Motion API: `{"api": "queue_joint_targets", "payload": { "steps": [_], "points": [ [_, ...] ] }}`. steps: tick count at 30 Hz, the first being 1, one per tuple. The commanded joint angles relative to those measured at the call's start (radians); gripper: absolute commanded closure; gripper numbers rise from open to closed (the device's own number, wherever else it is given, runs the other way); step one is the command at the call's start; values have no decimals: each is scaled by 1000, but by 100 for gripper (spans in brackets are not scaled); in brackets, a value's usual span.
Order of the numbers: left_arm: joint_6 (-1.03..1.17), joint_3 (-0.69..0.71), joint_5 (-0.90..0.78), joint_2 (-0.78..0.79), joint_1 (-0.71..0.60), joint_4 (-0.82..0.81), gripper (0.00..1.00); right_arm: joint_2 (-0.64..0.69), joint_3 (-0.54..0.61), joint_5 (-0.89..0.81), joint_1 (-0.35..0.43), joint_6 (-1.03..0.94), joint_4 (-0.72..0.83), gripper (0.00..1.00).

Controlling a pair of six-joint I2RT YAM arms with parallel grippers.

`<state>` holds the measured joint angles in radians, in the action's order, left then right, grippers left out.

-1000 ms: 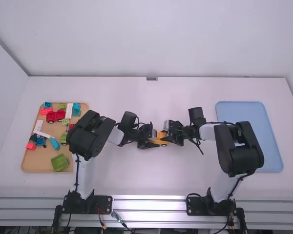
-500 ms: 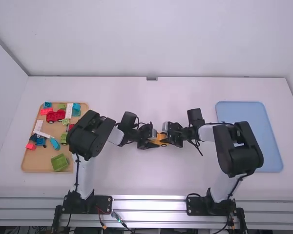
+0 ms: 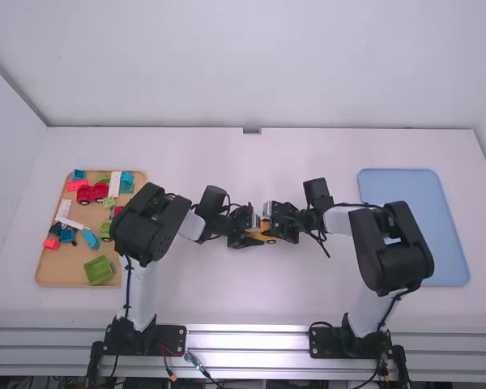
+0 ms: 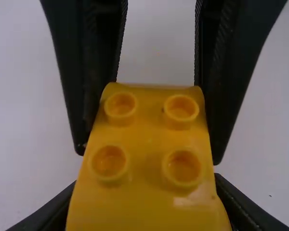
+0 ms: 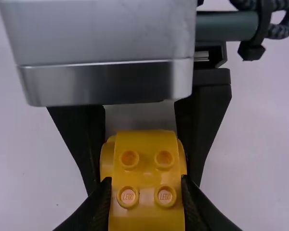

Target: Assemble lego blocks to make yellow taxi

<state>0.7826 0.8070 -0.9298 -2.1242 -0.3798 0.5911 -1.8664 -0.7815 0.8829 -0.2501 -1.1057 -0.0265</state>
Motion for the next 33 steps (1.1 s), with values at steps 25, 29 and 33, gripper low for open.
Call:
{"api": "queue_joint_targets", "payload": {
  "steps": [25,29,33],
  "points": [
    [8,19,-19,-14,-2,-4,60,-43,63,-86,22,16,-7,93],
    [7,19,-19,-13,-2,-3,61,-43,97,-106,-4,33,-61,96],
    [8,20,-20,-14,-2,-3,61,-43,108,-162,17,114,-88,93]
  ]
}}
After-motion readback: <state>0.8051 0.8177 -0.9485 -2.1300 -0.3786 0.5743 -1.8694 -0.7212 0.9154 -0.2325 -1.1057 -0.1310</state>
